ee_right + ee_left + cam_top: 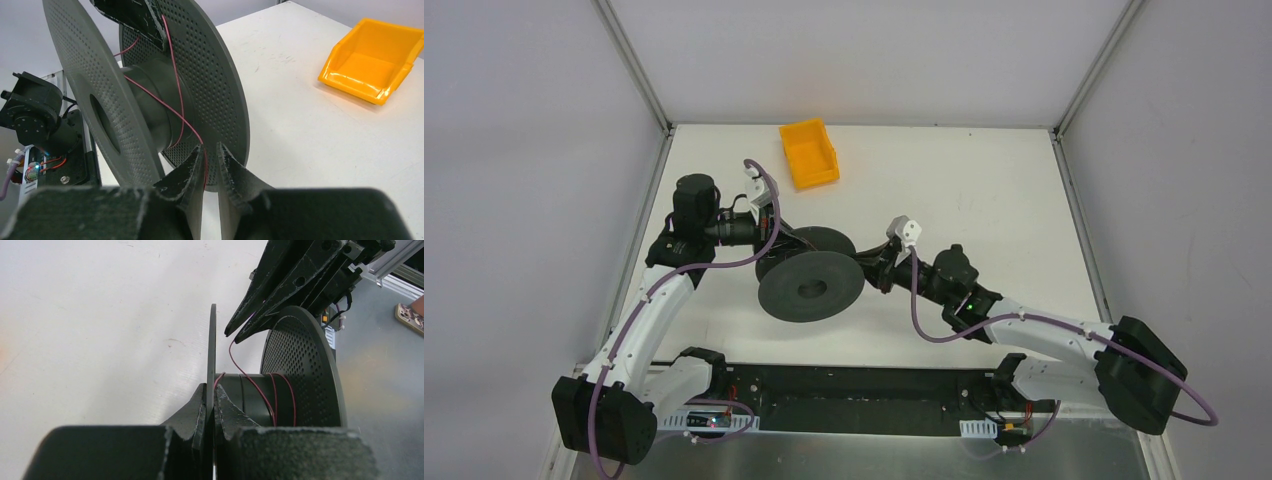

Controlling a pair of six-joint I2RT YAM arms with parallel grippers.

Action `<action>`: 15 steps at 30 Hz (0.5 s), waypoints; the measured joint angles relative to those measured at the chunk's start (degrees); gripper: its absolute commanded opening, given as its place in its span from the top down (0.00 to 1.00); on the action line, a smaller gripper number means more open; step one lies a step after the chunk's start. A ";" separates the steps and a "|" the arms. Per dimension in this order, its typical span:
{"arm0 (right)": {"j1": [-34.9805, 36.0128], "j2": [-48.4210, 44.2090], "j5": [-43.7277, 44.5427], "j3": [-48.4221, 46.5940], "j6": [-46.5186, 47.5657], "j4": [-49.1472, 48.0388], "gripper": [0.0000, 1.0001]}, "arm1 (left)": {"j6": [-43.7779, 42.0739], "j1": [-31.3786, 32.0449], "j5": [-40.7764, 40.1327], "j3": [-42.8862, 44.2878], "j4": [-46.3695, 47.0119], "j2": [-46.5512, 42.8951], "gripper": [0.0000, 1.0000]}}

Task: Wrap the cables

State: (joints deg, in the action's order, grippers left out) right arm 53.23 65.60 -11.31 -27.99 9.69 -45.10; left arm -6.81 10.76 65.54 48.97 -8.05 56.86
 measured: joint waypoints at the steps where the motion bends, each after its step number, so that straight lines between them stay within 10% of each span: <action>1: 0.00 -0.48 0.13 0.37 -0.07 0.13 0.83 | -0.04 0.00 0.00 0.00 -0.11 0.00 1.00; 15: 0.04 -6.75 2.19 2.86 -0.11 5.81 0.82 | -0.20 0.00 -0.02 0.02 -0.85 0.00 1.00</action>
State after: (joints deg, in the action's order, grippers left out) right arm 53.28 58.85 -9.13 -25.12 9.58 -39.29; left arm -7.01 10.76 65.52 48.99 -8.91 56.86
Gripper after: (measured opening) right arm 0.176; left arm 0.009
